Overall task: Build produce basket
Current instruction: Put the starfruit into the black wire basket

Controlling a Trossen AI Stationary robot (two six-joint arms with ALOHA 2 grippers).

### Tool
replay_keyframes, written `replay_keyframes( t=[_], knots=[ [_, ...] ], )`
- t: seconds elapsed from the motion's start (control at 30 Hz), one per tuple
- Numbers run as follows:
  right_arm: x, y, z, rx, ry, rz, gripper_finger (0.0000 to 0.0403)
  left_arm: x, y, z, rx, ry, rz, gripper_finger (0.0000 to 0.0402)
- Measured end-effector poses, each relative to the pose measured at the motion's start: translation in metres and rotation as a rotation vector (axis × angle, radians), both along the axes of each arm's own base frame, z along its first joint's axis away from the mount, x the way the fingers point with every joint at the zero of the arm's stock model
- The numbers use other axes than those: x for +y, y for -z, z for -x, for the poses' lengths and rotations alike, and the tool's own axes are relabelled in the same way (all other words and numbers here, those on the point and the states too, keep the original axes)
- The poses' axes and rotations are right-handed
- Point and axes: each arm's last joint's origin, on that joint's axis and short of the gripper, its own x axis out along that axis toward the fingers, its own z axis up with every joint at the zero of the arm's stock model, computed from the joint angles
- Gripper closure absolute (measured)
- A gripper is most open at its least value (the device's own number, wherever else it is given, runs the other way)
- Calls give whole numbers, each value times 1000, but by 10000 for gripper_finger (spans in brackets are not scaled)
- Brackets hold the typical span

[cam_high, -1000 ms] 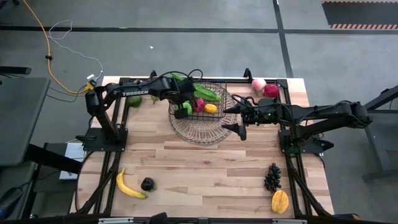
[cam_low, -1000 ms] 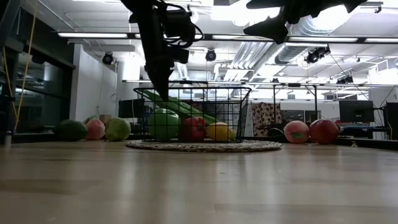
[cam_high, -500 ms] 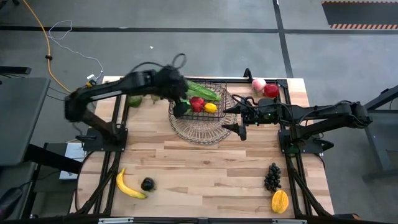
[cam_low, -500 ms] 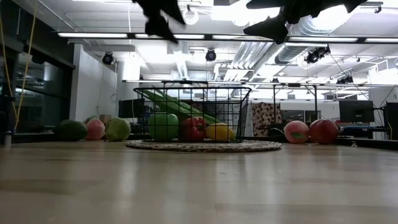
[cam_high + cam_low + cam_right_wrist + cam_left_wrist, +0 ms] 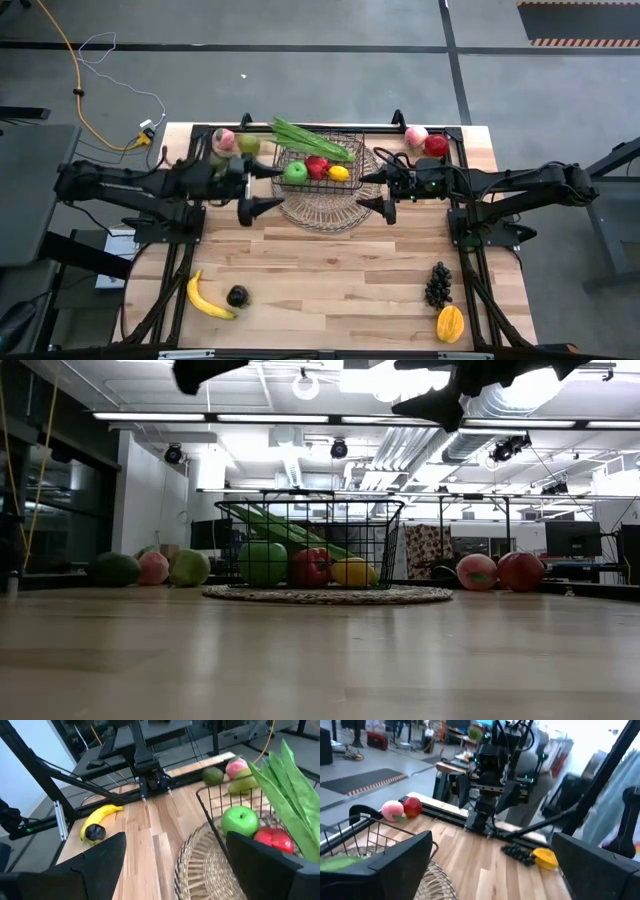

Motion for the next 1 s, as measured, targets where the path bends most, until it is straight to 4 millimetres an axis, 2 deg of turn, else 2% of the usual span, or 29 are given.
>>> replay_keyframes(
  t=[0.17,0.57,0.83,1.0],
  knots=[
    [0,-8,-2,-85,-5,28,68,-7,18,9,14,-19,6,2],
    [0,-12,-2,-124,-16,61,68,-9,21,8,46,-8,-50,2],
    [0,-11,-2,-117,7,-72,68,-9,21,8,46,-8,-50,2],
    [2,1,0,-2,52,-287,68,-9,21,8,46,-9,-50,2]
  ],
)
